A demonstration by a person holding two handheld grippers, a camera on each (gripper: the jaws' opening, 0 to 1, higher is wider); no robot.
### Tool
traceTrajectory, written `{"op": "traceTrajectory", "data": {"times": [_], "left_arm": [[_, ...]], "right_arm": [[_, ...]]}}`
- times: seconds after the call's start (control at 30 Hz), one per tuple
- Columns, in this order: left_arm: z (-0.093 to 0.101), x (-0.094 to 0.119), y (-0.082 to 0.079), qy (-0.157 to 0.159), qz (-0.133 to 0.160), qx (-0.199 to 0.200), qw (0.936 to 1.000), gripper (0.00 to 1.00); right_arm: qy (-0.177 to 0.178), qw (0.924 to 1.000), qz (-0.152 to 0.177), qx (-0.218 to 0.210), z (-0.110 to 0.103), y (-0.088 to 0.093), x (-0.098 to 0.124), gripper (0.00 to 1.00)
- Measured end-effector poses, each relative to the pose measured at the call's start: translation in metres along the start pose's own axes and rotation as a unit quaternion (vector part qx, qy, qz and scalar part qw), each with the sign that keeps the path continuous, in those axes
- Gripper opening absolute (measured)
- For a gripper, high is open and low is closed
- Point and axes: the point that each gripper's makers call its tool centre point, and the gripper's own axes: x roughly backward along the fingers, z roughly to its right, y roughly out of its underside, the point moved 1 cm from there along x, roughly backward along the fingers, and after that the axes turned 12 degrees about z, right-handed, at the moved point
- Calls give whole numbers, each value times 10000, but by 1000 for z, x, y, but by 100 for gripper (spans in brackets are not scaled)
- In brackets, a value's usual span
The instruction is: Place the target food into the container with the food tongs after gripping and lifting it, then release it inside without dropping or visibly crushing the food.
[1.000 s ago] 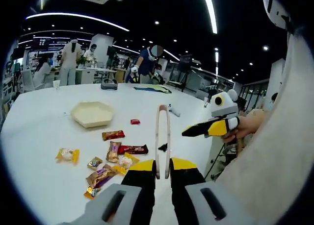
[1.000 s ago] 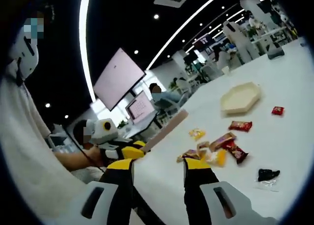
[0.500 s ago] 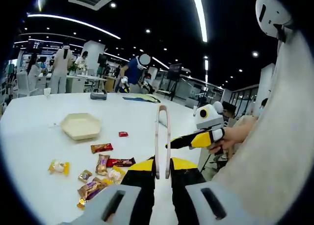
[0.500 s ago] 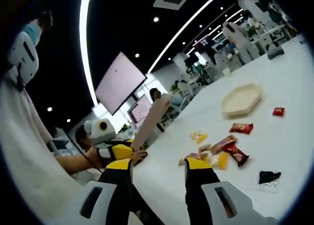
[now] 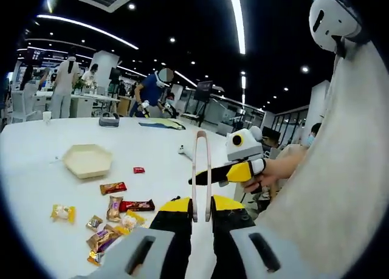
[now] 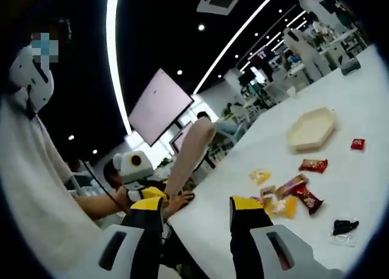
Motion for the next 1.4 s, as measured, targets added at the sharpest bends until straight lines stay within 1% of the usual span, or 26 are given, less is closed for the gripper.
{"op": "traceTrajectory", "data": {"times": [0.1,0.23,0.33,0.4,0.5,0.63,0.7,0.83,0.93,0.97,1.0,1.03,1.07,1.1,1.2,1.3,1.4], "left_arm": [[6,-1,-1,141,-16,38,9999,8],[10,-2,0,303,-68,130,9994,8],[13,-3,4,413,-182,166,9988,8],[16,-3,5,496,-238,319,9980,8],[18,-3,4,569,-231,341,9975,9],[20,-4,4,646,-236,418,9968,9],[22,-3,7,738,-319,387,9960,9],[25,-2,9,834,-381,418,9949,9],[27,-2,8,942,-409,418,9938,9],[28,-1,7,988,-434,404,9933,9],[30,-1,7,1102,-492,357,9921,9],[31,-1,8,1114,-524,353,9918,9],[31,0,8,1132,-548,356,9914,9],[33,1,8,1213,-546,354,9905,9],[35,3,11,1321,-641,312,9887,9],[38,3,14,1409,-727,283,9869,9],[40,1,15,1445,-736,299,9863,9]], "right_arm": [[-100,9999,-56,7,-8,0,-3,44],[-187,9998,-12,-19,-12,-5,-4,44],[-272,9996,32,-63,-15,-9,-7,43],[-323,9995,19,-24,-18,-11,-8,42],[-429,9991,-28,16,-23,-13,-10,40],[-488,9986,-182,110,-24,-11,-11,38],[-537,9983,-185,99,-26,-12,-11,36],[-596,9979,-212,122,-27,-14,-12,31],[-637,9974,-288,175,-28,-13,-12,31],[-769,9959,-380,282,-32,-12,-11,31],[-904,9944,-417,366,-36,-11,-10,31],[-986,9930,-480,448,-39,-10,-10,31],[-1100,9902,-680,529,-44,-4,-8,31],[-1140,9889,-761,577,-45,-1,-8,31],[-1205,9856,-986,666,-46,6,-4,30],[-1195,9857,-1012,628,-45,7,-2,29],[-1191,9859,-1001,624,-45,7,-1,29]]}}
